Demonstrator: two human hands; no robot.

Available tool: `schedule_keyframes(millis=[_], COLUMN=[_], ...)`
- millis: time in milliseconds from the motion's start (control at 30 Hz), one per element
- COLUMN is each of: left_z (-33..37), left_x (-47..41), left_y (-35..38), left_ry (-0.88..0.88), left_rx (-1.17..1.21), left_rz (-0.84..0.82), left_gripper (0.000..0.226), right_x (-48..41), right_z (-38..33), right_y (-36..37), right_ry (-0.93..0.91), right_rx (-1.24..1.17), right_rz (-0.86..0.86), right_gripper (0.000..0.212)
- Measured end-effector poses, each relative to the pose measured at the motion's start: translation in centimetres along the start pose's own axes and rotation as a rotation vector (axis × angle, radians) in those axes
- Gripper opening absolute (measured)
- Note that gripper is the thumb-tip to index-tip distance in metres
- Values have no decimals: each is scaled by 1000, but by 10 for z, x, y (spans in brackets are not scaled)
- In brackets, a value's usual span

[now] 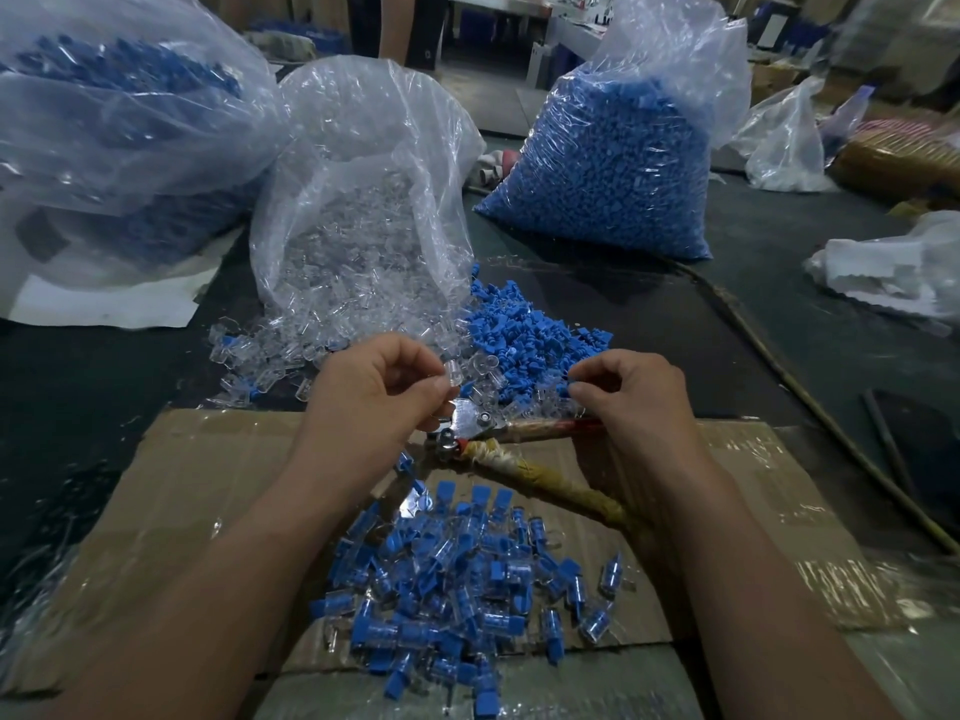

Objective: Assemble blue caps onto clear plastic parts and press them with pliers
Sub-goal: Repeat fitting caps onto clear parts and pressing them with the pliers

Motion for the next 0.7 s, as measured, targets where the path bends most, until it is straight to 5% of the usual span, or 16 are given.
schedule_keyframes(millis=[300,700], left_z=[0,9], left_x=[3,6], left_y=[2,7], left_ry=[-69,12], left_rx=[-14,-52], left_rz=[16,-3], left_gripper=[17,26], right_x=[26,40], right_z=[-50,-66], right_y=[16,34], right_ry=[-225,-359], right_rx=[-355,-291], right_rz=[-35,-50], right_gripper=[29,24])
Point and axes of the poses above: each hand's wrist, its own x-axis away from the middle knuckle, its own y-axis out of the palm, z = x × y, the point moved 4 cm from there along -x, towards the middle knuckle, and after that the axes turned 12 degrees about -x, right-handed, at the moved point
